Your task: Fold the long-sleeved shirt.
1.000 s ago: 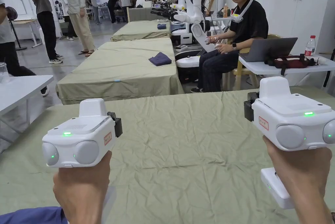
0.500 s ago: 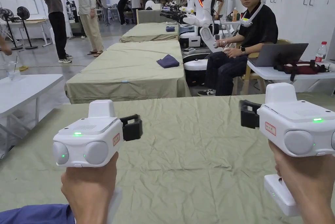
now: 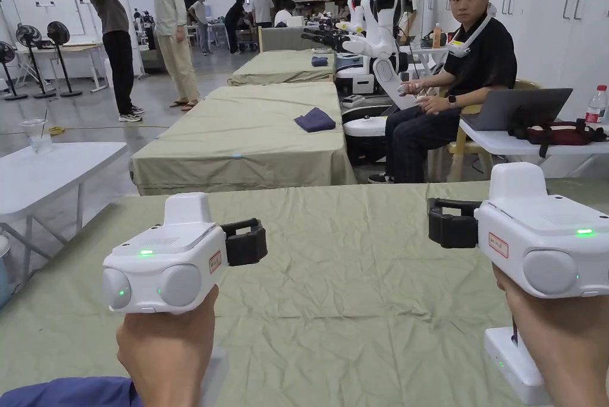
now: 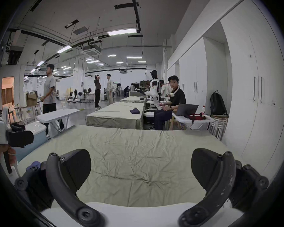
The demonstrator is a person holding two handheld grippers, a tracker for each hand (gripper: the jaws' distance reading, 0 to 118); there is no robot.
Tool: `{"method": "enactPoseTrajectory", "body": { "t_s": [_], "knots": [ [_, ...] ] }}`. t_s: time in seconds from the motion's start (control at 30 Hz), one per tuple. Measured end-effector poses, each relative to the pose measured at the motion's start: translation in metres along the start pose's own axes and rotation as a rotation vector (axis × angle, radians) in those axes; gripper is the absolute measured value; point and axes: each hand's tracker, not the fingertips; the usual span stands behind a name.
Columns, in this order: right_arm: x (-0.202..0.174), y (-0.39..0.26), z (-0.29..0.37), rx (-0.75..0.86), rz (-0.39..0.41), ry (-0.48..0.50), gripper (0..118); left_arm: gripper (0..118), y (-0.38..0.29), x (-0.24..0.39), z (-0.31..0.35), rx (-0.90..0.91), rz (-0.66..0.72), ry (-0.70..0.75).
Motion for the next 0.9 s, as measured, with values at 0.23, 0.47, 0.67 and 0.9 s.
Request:
{"method": "enactPoseTrajectory", "body": {
  "t_s": [0.23,0.47,0.67,0.9],
  "knots": [
    [0.0050,-0.0003,0.0010,0.007,-0.024,-0.004,118,118,0.0008,-0.0048,0.0016,-0.004,0.001,0.009],
    [0.0047,0.0008,0.0028,0.010,-0.011,-0.008,118,118,0.0007,-0.0089,0.0030,-0.003,0.020,0.011],
    [0.0054,0.0005,0.0028,0.007,-0.008,-0.013,118,118,0.0026,-0.0087,0.0044,-0.005,0.016,0.009],
    [0.0051,0.0016,0.0034,0.004,0.003,-0.008,118,118,0.0014,-0.0092,0.0038,-0.008,0.016,0.004]
  ]
}}
